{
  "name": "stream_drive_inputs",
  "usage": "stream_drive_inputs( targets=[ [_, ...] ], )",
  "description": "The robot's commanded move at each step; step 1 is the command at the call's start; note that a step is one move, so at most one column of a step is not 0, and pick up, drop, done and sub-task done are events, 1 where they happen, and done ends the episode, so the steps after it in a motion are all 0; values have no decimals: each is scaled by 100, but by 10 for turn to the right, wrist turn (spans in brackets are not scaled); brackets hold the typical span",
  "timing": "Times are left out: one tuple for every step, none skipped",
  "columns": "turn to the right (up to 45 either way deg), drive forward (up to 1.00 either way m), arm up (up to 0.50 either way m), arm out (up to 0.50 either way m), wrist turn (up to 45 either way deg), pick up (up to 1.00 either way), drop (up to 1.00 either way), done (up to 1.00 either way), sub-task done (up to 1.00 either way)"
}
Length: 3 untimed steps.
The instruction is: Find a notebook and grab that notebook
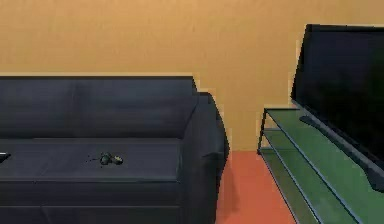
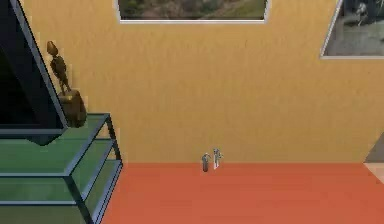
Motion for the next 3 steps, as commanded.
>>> stream_drive_inputs(
  targets=[
    [-450, 0, 0, 0, 0, 0, 0, 0, 0],
    [-450, 0, 0, 0, 0, 0, 0, 0, 0],
    [-390, 0, 0, 0, 0, 0, 0, 0, 0]
  ],
)
